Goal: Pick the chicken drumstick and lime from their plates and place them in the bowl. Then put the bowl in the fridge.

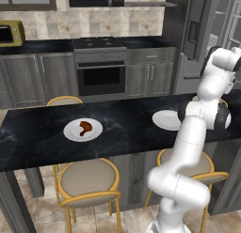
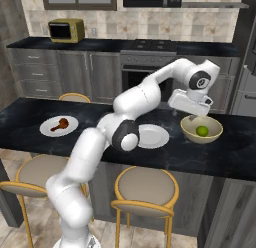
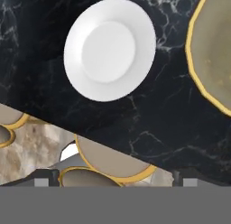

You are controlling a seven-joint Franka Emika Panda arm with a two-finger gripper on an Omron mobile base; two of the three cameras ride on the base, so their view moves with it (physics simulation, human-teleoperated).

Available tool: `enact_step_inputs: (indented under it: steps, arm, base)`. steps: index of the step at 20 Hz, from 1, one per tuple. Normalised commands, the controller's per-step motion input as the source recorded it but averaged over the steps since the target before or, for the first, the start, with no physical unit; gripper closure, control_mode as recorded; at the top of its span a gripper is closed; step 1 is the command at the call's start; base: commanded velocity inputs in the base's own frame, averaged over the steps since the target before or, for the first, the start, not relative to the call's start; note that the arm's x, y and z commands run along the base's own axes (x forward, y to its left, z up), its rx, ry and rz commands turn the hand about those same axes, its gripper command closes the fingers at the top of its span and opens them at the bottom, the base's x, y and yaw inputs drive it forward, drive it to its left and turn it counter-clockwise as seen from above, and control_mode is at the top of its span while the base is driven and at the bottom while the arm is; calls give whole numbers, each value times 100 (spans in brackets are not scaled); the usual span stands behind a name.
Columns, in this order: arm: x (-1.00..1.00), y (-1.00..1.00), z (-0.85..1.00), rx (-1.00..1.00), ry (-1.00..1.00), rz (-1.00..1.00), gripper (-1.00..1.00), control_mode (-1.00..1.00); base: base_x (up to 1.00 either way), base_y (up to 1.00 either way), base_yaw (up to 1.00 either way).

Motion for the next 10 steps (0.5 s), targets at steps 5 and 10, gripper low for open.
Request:
enact_step_inputs:
  steps: [5, 10]
  arm:
    - [-69, 56, -1, -11, -18, -9, -100, -100]
    - [-55, 71, 0, -24, -34, 0, -100, -100]
  base:
    - [0, 0, 0]
    - [0, 0, 0]
